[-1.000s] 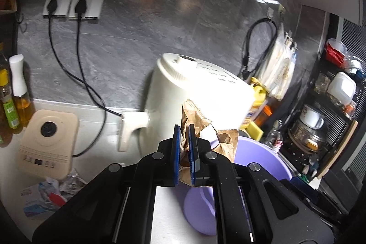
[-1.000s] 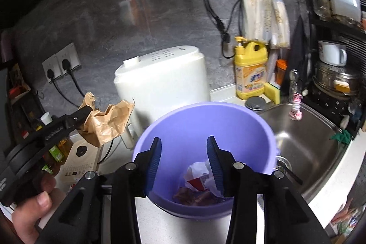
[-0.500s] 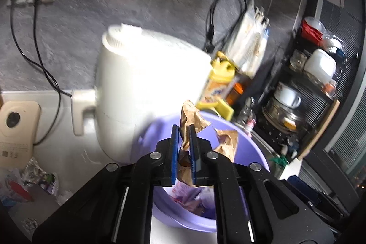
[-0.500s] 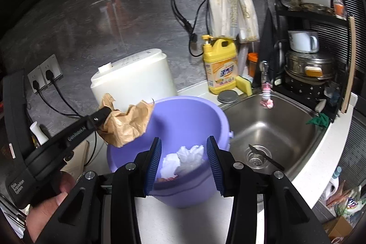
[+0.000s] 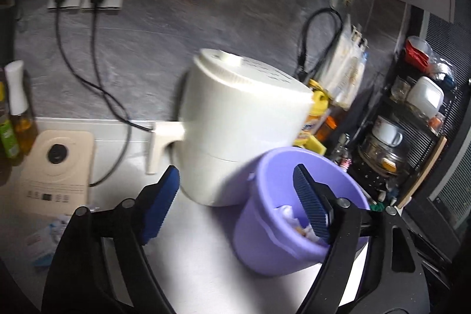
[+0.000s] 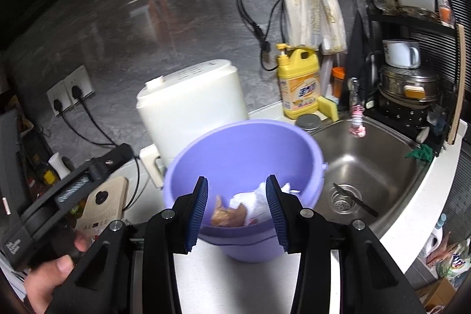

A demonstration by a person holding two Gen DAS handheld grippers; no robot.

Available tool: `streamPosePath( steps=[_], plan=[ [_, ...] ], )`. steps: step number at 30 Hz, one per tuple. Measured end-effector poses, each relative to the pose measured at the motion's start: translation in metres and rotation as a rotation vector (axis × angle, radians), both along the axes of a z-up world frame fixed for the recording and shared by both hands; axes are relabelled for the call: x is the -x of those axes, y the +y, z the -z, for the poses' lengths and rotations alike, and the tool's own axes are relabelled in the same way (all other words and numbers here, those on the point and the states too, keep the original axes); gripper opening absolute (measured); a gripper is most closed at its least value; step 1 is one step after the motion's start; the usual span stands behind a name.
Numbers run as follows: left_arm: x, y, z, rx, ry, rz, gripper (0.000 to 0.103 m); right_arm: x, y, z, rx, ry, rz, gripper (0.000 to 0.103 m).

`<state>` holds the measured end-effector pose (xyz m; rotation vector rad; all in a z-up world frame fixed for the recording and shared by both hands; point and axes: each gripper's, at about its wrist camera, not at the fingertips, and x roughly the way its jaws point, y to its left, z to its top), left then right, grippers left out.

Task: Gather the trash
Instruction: 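Open the right tool over the bucket while the left tool opens to drop the paper, then move both tools back over the trash pile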

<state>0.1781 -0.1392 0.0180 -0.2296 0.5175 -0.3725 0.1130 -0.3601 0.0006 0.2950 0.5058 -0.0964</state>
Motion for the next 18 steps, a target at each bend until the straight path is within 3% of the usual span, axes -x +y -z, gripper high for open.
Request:
streamPosePath(
  steps=[8, 11, 16, 18],
  plan=[
    [0.013, 0.045, -0.001, -0.003, -0.006, -0.103, 0.088, 0.004, 0.028, 0.007, 0.011, 0.025, -0.062, 0.049],
    [0.019, 0.059, -0.001, 0.0, -0.011, -0.145, 0.095, 0.007, 0.038, 0.006, 0.014, 0.025, -0.081, 0.059],
    [0.026, 0.077, 0.002, -0.012, -0.002, -0.191, 0.097, 0.012, 0.056, 0.0, 0.033, -0.004, -0.109, 0.081],
    [0.03, 0.083, 0.003, -0.019, 0.002, -0.209, 0.097, 0.012, 0.06, -0.001, 0.035, -0.011, -0.121, 0.083]
  ],
)
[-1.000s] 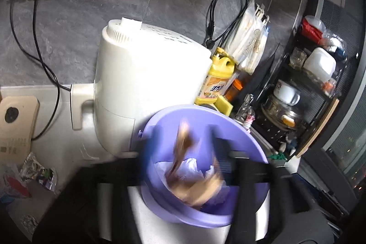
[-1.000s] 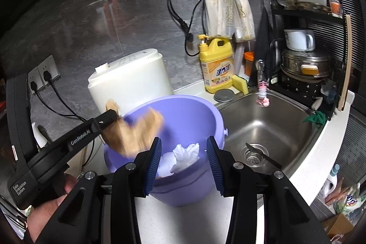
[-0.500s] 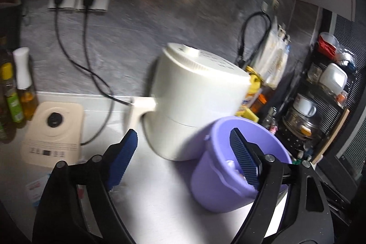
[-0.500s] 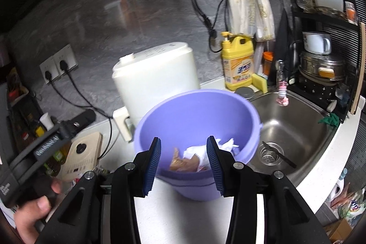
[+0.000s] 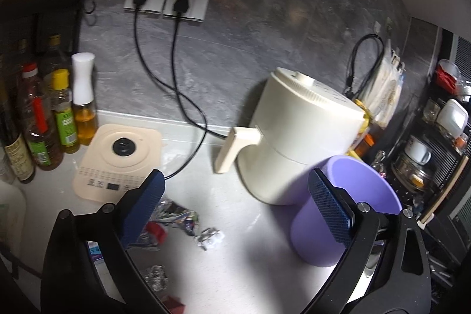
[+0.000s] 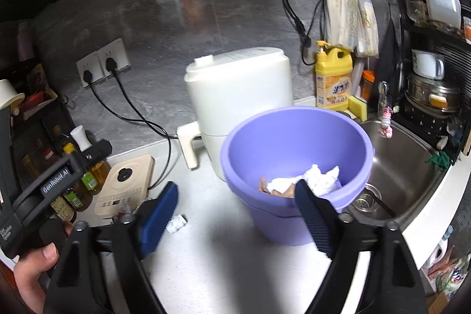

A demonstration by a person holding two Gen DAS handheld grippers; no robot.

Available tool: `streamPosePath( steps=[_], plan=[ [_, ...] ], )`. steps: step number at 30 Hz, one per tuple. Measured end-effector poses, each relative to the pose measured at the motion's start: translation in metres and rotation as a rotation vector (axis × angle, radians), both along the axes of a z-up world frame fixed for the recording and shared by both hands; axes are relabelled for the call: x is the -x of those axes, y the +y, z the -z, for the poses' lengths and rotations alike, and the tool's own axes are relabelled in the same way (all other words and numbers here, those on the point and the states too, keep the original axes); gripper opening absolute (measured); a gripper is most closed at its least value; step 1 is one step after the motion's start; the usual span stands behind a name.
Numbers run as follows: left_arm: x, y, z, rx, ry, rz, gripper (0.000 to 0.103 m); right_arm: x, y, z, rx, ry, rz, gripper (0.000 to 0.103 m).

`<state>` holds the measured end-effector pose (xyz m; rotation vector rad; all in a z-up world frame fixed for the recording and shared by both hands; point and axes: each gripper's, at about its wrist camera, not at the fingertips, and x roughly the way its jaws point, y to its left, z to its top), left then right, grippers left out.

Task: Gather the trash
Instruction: 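Move both tools back over the trash pile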

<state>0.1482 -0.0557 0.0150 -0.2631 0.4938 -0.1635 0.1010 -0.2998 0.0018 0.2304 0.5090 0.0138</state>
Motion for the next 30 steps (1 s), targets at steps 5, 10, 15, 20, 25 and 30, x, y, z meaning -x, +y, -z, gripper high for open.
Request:
streamPosePath(
  steps=[5, 10, 15, 20, 25, 30],
  plan=[
    [0.007, 0.016, 0.005, -0.023, 0.012, -0.041, 0.097, -0.002, 0.012, 0.004, -0.006, 0.003, -0.039, 0.085],
    [0.014, 0.033, 0.014, -0.036, 0.039, -0.087, 0.097, -0.005, 0.026, 0.013, -0.015, 0.018, -0.085, 0.088],
    [0.021, 0.045, 0.022, -0.049, 0.058, -0.125, 0.097, -0.01, 0.041, 0.022, -0.021, 0.032, -0.133, 0.09],
    [0.028, 0.054, 0.033, -0.071, 0.083, -0.151, 0.097, -0.013, 0.051, 0.033, -0.027, 0.048, -0.168, 0.09],
    [0.035, 0.06, 0.047, -0.077, 0.119, -0.174, 0.097, -0.015, 0.057, 0.043, -0.023, 0.061, -0.195, 0.09],
    [0.036, 0.065, 0.06, -0.082, 0.155, -0.187, 0.097, -0.017, 0.062, 0.059, -0.036, 0.094, -0.218, 0.09]
  ],
)
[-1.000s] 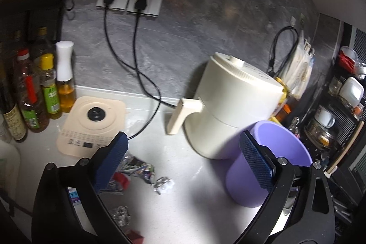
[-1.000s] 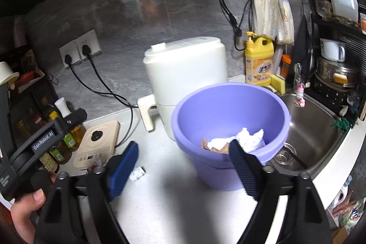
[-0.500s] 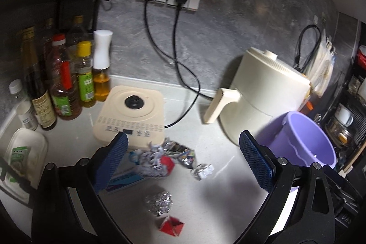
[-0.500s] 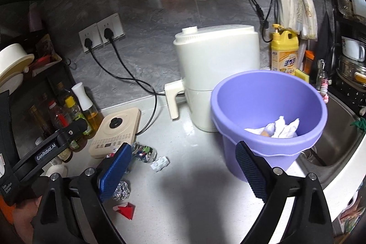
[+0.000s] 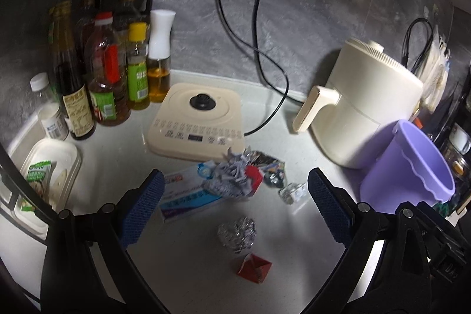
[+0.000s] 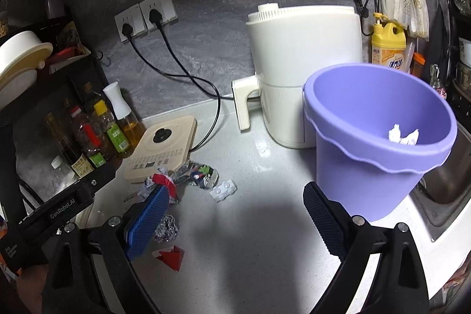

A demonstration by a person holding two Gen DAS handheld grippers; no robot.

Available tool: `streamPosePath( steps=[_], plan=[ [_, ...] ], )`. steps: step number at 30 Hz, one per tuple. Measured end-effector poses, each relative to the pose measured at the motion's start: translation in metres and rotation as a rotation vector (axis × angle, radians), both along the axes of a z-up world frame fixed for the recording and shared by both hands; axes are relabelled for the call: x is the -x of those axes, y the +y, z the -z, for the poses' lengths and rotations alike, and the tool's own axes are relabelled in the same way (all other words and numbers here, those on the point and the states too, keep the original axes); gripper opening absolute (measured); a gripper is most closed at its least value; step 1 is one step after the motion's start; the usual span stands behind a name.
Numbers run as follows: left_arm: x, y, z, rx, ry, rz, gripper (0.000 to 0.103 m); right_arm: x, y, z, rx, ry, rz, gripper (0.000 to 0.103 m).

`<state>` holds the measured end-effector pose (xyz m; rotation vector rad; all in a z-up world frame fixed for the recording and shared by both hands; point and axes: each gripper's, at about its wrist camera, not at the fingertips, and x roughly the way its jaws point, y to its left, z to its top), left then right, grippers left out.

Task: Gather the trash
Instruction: 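Move both tools back over the trash pile, then grasp the crumpled foil ball with the left tool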

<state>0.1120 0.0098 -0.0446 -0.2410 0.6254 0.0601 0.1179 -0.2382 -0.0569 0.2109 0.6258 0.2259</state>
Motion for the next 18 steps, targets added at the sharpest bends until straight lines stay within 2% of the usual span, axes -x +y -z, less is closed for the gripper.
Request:
streamPosePath(
  steps=[8, 15, 18],
  plan=[
    [0.002, 0.0, 0.023, 0.011, 0.041, 0.008, 0.096, 0.004, 0.005, 0.025, 0.014, 0.043, -0.015, 0.09],
    [-0.005, -0.014, 0.049, 0.008, 0.11, 0.048, 0.084, 0.006, -0.007, 0.052, 0.002, 0.106, -0.005, 0.079],
    [-0.011, -0.015, 0.061, 0.018, 0.143, 0.05, 0.078, 0.007, -0.014, 0.061, -0.005, 0.124, 0.006, 0.078]
  ],
)
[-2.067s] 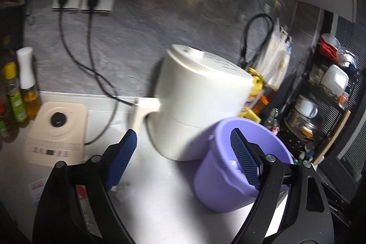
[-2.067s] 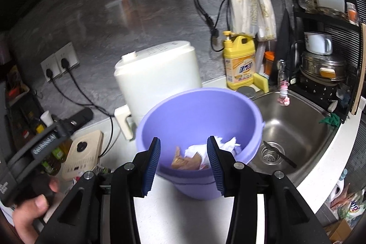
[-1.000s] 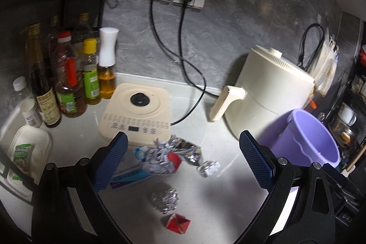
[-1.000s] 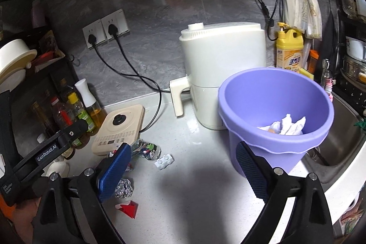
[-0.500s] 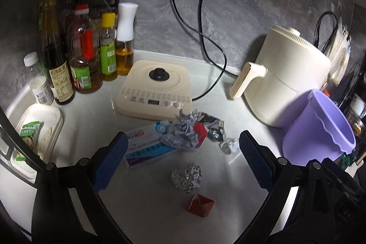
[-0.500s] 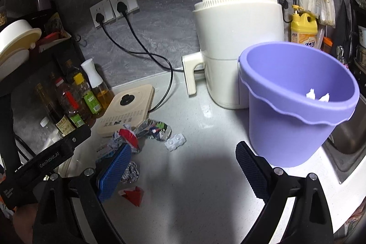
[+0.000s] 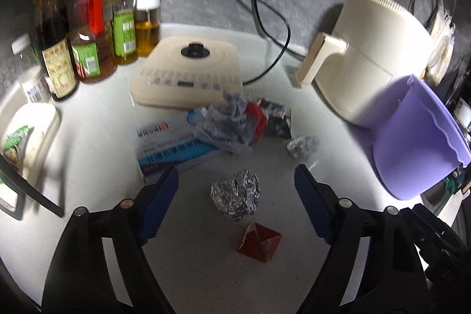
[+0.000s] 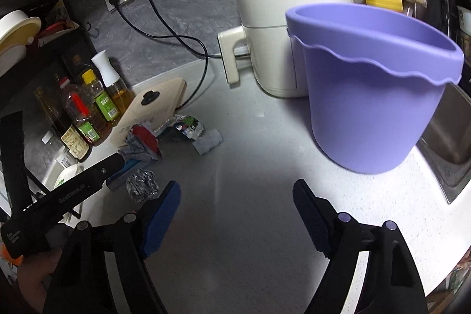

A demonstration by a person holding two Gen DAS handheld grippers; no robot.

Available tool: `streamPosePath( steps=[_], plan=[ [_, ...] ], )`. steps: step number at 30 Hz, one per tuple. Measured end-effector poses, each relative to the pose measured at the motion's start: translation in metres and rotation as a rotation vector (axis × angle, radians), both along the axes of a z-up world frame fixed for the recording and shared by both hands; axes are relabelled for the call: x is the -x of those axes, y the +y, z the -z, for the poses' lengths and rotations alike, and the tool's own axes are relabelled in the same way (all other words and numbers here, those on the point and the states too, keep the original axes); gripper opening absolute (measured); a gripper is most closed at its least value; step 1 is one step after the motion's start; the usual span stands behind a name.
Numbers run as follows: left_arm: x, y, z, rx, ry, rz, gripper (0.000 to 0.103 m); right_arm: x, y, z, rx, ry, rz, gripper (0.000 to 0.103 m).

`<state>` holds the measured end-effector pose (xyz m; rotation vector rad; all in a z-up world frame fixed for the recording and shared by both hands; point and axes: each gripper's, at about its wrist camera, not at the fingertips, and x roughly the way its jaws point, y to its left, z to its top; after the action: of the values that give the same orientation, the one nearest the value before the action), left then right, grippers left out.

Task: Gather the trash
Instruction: 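Grasp the crumpled foil ball with the left tool, then grasp the small red folded paper with the right tool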

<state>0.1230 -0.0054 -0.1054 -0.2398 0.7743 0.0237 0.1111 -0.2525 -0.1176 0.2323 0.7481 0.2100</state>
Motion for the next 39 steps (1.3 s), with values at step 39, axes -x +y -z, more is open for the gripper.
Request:
streamPosePath(
  steps=[39],
  plan=[
    [0.02, 0.052, 0.016, -0.046, 0.003, -0.165, 0.041, 0.002, 0.078, 0.02, -0.016, 0.052, -0.202, 0.069]
  ],
)
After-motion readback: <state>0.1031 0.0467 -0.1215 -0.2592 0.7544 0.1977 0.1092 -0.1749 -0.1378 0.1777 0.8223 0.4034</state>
